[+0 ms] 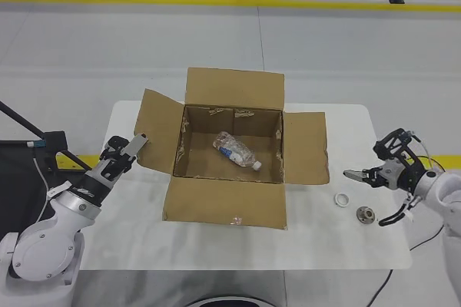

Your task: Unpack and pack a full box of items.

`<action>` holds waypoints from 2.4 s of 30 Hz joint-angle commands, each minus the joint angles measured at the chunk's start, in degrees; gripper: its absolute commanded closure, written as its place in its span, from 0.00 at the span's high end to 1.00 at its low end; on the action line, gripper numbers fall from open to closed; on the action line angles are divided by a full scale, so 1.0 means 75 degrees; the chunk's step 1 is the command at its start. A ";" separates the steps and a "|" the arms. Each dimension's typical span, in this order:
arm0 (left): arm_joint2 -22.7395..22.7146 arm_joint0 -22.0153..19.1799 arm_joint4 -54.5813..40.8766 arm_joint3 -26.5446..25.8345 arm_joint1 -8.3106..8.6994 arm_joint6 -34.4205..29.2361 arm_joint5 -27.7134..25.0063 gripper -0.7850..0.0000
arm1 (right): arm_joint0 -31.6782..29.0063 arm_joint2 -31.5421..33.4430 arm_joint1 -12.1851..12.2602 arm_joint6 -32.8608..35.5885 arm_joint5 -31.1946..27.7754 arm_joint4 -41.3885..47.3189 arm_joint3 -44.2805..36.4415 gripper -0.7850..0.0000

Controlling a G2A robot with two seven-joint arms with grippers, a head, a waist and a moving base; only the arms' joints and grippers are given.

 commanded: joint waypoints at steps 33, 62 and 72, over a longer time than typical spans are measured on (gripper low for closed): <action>0.0000 0.0000 0.0000 0.0000 0.0000 0.0000 0.0000 1.00 | 0.0460 -0.1816 0.0072 0.1084 0.0364 -0.2374 0.1046 0.57; 0.0000 0.0000 0.0000 0.0000 0.0000 0.0000 0.0000 1.00 | 0.1784 -0.3142 0.0057 0.1084 -0.0295 -0.2051 0.2979 0.25; 0.0000 0.0000 0.0000 0.0000 0.0000 0.0000 0.0000 1.00 | 0.2069 -0.3136 0.0105 0.1039 -0.0203 -0.1826 0.2934 0.00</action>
